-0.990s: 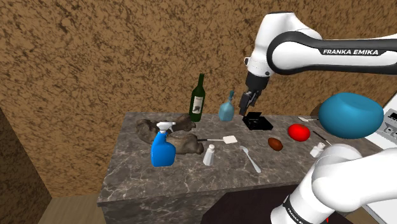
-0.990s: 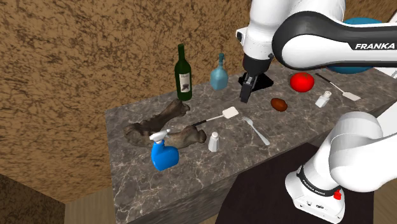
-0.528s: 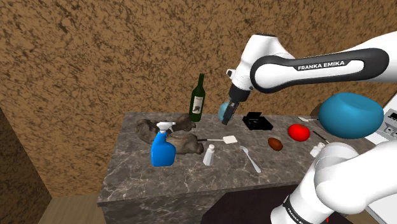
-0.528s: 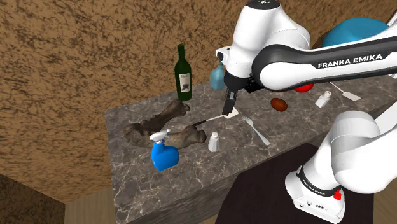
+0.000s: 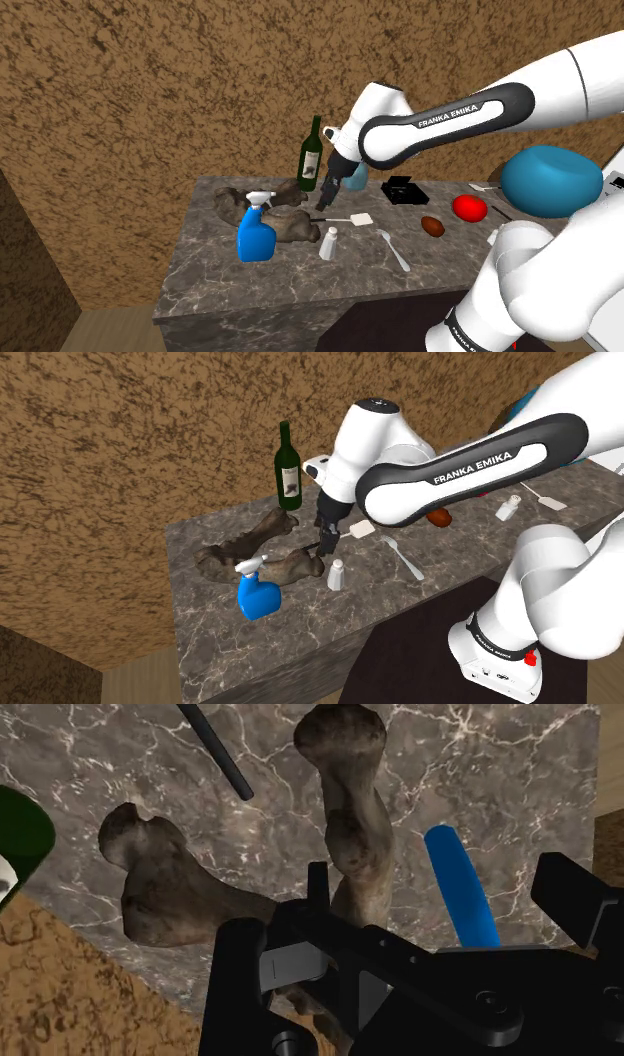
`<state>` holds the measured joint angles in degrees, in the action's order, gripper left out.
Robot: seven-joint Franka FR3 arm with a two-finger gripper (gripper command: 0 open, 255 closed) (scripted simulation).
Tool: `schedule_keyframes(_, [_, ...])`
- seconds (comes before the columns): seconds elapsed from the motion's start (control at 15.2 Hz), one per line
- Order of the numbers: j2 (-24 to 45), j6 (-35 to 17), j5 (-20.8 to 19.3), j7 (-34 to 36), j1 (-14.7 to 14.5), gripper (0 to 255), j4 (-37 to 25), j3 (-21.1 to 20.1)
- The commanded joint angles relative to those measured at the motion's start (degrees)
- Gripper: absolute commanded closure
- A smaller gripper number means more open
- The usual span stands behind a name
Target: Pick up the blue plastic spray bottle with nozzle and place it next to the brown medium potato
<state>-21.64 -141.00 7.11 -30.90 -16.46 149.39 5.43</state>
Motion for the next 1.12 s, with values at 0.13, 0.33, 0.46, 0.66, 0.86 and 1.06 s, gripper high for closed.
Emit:
schedule_keyframes(0.13, [6.88,-7.94,8.23,-11.27,-6.48,0,-1.48,2.63])
schedule_keyframes(0.33, [12.06,-12.19,17.1,-21.84,-11.63,0,-3.57,4.41])
schedule_keyframes(0.46, [15.45,-14.09,24.19,-29.88,-14.79,0,-5.44,5.18])
schedule_keyframes(0.66, [18.96,-15.22,32.26,-38.94,-17.16,0,-7.81,5.04])
schedule_keyframes(0.86, [21.66,-16.64,35.48,-41.33,-17.7,0,-8.78,4.65])
schedule_keyframes(1.06, [24.39,-17.9,38.8,-43.83,-18.05,0,-9.92,4.1])
